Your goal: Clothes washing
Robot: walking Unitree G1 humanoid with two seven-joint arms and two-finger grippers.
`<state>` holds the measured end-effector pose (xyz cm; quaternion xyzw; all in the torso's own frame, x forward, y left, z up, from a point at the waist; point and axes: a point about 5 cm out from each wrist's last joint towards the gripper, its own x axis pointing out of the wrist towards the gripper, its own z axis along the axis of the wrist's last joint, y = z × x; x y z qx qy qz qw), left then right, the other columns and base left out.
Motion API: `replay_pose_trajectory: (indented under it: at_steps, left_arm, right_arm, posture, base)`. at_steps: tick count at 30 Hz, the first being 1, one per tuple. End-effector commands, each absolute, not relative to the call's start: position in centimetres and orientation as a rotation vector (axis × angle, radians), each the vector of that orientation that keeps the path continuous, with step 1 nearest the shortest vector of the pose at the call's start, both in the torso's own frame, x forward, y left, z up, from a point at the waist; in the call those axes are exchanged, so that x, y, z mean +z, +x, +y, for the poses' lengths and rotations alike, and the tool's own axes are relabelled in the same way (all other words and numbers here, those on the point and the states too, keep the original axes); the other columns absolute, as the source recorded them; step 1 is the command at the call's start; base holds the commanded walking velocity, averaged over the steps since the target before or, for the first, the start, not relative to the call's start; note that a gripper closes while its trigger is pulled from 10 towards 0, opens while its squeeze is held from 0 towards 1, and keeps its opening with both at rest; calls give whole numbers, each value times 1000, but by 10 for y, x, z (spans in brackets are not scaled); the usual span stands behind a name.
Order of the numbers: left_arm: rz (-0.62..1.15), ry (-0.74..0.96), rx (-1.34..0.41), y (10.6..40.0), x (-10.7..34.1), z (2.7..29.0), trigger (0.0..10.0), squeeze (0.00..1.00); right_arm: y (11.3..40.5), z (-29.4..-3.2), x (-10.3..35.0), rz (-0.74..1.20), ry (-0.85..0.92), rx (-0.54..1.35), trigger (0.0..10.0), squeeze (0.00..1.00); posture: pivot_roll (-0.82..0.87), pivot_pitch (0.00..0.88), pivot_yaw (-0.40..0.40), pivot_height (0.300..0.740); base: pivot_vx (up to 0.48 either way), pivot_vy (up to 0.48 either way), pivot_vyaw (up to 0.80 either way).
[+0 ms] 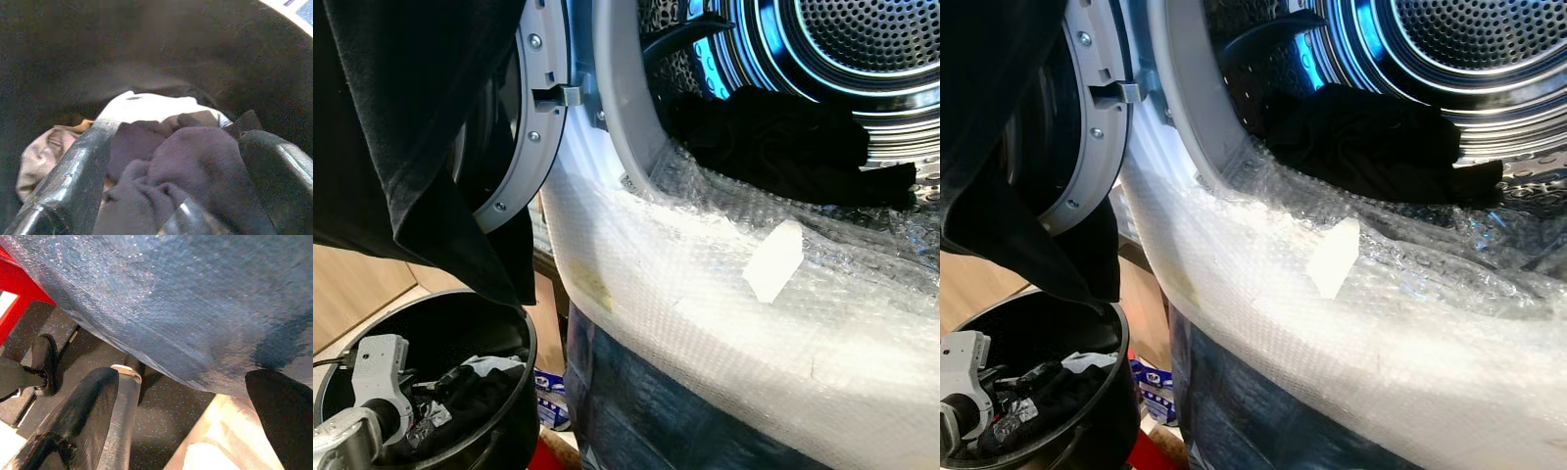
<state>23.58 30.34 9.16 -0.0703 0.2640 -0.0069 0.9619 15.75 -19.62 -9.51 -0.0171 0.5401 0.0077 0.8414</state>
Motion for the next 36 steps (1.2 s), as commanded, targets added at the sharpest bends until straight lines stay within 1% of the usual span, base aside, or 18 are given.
replay_pose_trajectory:
  at_steps: [1, 4, 9, 13, 20, 24, 27, 29, 30, 31, 36]
  left_arm:
    - [592, -110, -40, 234, 87, 306, 10000, 1000]
    - [665, -99, -102, 230, 81, 309, 10000, 1000]
    - [714, -74, -125, 227, 78, 309, 10000, 1000]
    - [771, -64, -117, 222, 72, 311, 10000, 1000]
    - [827, -78, -48, 215, 59, 320, 10000, 1000]
    - [890, -78, -20, 207, 47, 323, 10000, 1000]
    - [928, -41, 0, 204, 39, 326, 10000, 1000]
    - [966, 14, 15, 203, 33, 326, 10000, 600]
    - [972, 26, 16, 202, 32, 326, 10000, 78]
    - [973, 15, 12, 204, 29, 322, 10000, 0]
    - [962, 4, 11, 207, 26, 320, 9961, 0]
  right_arm:
    - [154, -199, -96, 1155, -35, 10, 10000, 0]
    - [153, -198, -97, 1161, -52, 39, 10000, 0]
    - [153, -197, -97, 1160, -56, 48, 10000, 0]
    - [153, -196, -97, 1162, -73, 67, 10000, 0]
    - [154, -196, -96, 1161, -100, 91, 10000, 0]
    - [155, -196, -96, 1159, -101, 99, 10000, 0]
    - [156, -195, -96, 1158, -105, 105, 10000, 0]
    - [156, -193, -96, 1156, -120, 122, 10000, 0]
    - [157, -193, -96, 1156, -124, 127, 10000, 0]
    - [157, -191, -96, 1155, -146, 149, 10000, 0]
    - [159, -190, -95, 1146, -144, 149, 10000, 0]
  posture:
    - [66, 16, -42, 740]
    - [64, 13, -40, 740]
    - [63, 13, -39, 740]
    - [63, 13, -39, 740]
    - [65, 13, -36, 740]
    - [66, 15, -35, 740]
    - [69, 15, -36, 740]
    - [71, 17, -36, 740]
    - [71, 17, -36, 740]
    - [68, 21, -37, 740]
    - [66, 29, -38, 740]
  base:
    - [0, 0, 0]
    - [0, 0, 0]
    - [0, 0, 0]
    - [0, 0, 0]
    - [0, 0, 0]
    - [0, 0, 0]
    - [0, 0, 0]
    - [0, 0, 0]
    - [0, 0, 0]
    - [0, 0, 0]
    - [0, 0, 0]
